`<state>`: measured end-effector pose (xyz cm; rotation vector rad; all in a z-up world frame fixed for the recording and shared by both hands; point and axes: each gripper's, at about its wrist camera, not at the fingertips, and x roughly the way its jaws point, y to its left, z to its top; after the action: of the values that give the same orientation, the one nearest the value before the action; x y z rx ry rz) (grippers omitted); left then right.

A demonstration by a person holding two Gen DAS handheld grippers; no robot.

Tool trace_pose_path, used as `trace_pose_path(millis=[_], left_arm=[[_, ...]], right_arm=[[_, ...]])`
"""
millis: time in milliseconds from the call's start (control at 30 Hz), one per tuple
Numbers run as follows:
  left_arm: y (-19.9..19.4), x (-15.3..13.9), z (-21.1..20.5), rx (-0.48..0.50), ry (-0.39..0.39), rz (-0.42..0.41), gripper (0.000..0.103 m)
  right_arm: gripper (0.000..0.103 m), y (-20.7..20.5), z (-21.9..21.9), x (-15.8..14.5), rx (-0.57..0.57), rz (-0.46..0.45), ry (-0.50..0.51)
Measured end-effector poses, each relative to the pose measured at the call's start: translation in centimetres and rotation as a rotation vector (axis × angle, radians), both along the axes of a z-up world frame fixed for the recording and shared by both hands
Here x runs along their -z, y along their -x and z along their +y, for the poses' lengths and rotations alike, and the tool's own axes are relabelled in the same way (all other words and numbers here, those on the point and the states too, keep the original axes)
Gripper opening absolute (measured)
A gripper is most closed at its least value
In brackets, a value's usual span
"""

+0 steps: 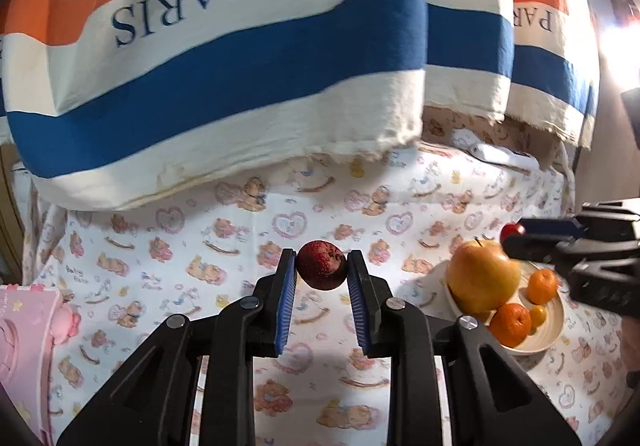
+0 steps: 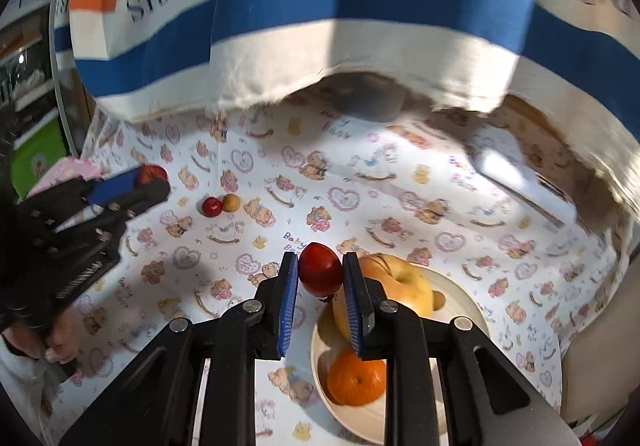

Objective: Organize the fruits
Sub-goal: 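Carry the cherry tomato over the plate with the right tool while the left tool carries its fruit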

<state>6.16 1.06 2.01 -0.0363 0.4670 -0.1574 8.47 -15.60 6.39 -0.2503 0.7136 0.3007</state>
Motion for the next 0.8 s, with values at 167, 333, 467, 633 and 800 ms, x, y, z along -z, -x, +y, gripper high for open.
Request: trace_pose_path(millis=[167, 333, 467, 633, 800], left_arm=[[1.1, 0.0, -2.2, 0.044, -0.049, -0.029, 0.025], [2.4, 0.0, -4.1, 0.105, -0.049, -0.045, 0.025], [3.3, -0.1, -5.4, 0.130, -0.074, -0.066, 0.025], [3.7, 0.0, -6.3, 0.151, -0.086, -0.070, 0.025], [3.3, 1.1, -7.3, 0.156, -0.125, -0.032, 0.025]], right_arm=[[0.023, 2.3, -2.6, -0.8, 0.020, -0.048, -0.022], [0.023, 4.5, -5.5, -1.1, 0.044, -0.089, -0.072], [0.023, 5.5, -7.5, -0.9, 0.064, -0.112, -0.119], [0.023, 6.7, -9.9, -0.5, 0.083, -0.161, -0.179], [0.023, 6.5, -11.9, 0.1, 0.121, -0.158, -0.268]])
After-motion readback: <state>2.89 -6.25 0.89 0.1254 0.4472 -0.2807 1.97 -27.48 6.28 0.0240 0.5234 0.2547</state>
